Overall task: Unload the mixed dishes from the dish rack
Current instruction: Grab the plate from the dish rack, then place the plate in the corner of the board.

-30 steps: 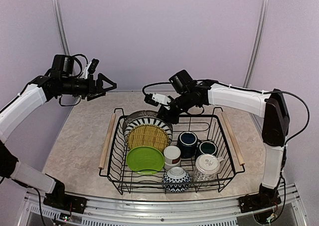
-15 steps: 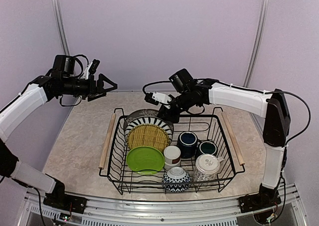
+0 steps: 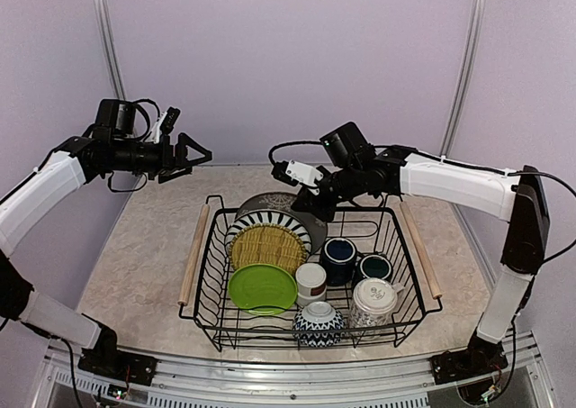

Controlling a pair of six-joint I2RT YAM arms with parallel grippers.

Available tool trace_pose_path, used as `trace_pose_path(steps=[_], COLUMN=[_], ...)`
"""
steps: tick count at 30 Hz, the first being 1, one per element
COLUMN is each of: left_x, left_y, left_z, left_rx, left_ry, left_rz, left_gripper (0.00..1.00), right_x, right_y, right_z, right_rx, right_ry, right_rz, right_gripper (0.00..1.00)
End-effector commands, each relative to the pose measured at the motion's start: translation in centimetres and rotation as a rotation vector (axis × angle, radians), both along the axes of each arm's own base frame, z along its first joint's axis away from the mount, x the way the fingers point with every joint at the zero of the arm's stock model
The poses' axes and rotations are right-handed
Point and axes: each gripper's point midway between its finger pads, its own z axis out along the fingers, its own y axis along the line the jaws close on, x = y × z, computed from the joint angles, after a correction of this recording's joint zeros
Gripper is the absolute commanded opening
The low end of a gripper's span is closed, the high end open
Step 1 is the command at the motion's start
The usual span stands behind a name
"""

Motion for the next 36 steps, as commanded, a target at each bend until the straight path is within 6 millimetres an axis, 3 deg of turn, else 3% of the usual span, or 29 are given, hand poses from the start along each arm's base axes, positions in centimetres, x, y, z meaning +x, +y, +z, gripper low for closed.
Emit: trace_pose_path(steps=[1,18,25,36], left_x=[-0.2,-0.2,-0.1,-0.2], left_y=[-0.2,0.0,0.3,0.4], left_z=[0.9,1.1,1.1,1.3], left_rx=[-0.005,0.001,0.01,0.008], left_ry=[-0.026,-0.035,-0.042,-0.049], left_rz=[-0.002,0.01,0.028,0.029], left_gripper=[0.99,0.99,0.99,0.99], right_x=[-0.8,-1.2,-1.0,-1.8], right_y=[1.4,-0.1,-1.7,-3.5], right_z=[7.5,12.5,15.4,17.7], right_rx=[0.198,0.361,0.451,0.565], right_ry=[-0.129,-0.225,-0.262,-0.281], right_rz=[0.01,-0.097,-0.181,-0.232], right_gripper=[0.0,0.0,0.0,0.0])
